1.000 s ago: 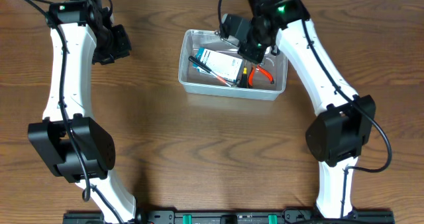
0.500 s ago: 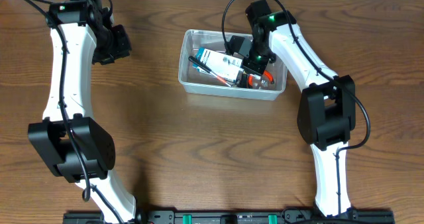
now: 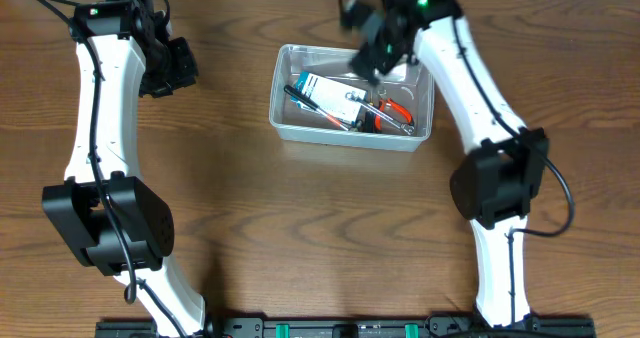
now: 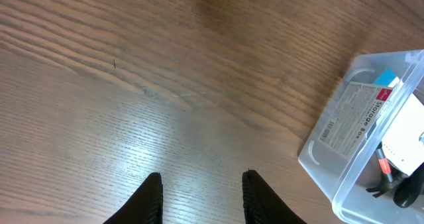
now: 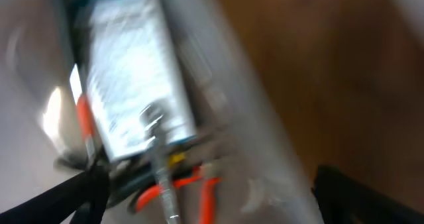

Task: Pack container

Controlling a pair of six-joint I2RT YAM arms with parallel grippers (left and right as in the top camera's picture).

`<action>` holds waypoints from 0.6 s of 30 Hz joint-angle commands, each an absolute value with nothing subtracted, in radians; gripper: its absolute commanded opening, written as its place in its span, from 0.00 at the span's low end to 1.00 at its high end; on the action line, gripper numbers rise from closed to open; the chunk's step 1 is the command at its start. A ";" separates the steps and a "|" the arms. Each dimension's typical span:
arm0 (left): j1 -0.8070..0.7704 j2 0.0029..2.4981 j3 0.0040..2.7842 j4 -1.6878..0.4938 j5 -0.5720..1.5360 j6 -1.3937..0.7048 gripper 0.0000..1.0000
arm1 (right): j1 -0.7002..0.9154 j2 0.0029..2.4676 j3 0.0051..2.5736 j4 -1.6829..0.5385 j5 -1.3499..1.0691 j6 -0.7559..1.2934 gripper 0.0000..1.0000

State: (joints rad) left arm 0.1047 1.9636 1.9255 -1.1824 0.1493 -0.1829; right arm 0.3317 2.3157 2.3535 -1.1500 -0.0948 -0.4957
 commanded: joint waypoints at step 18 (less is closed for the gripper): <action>0.105 1.976 1.919 -1.188 0.138 -0.177 0.29 | 0.097 2.216 2.579 -1.195 0.026 -0.117 0.99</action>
